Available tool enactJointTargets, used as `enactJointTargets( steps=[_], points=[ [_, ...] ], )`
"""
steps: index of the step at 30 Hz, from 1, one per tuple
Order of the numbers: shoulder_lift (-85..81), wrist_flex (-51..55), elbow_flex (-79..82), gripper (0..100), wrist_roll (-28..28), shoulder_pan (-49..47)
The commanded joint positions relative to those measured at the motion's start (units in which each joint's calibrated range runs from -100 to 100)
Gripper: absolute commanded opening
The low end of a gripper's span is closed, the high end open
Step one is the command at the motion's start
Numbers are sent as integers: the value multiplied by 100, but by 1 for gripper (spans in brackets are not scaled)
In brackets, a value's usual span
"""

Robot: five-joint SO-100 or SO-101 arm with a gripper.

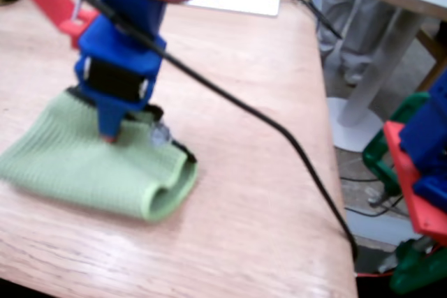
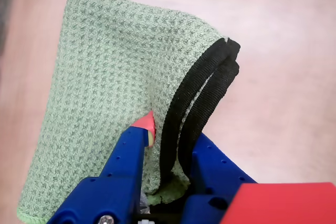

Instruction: Clean the table

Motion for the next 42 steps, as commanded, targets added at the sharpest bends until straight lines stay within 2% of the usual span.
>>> enactJointTargets(
  steps=[1, 6, 9, 17, 20, 22, 26, 30, 32, 37, 39, 42],
  points=[
    [205, 3, -160, 1, -5, 1699],
    [677, 44, -151, 1, 0, 4035],
    [977, 44, -141, 1, 5, 4931],
    [1388, 52, -151, 1, 5, 6420],
    [1294, 52, -217, 1, 10, 6539],
    [582, 52, -349, 2, 10, 6488],
    [-1605, 60, -340, 2, 15, 6065],
    [-3423, 60, -292, 1, 493, 4474],
    [-4006, 60, -311, 1, 518, 3510],
    [-4006, -63, -491, 1, 523, 583],
    [-3629, -63, -1066, 1, 523, -26],
    [-2111, -71, -2492, 1, 523, -365]
  ],
)
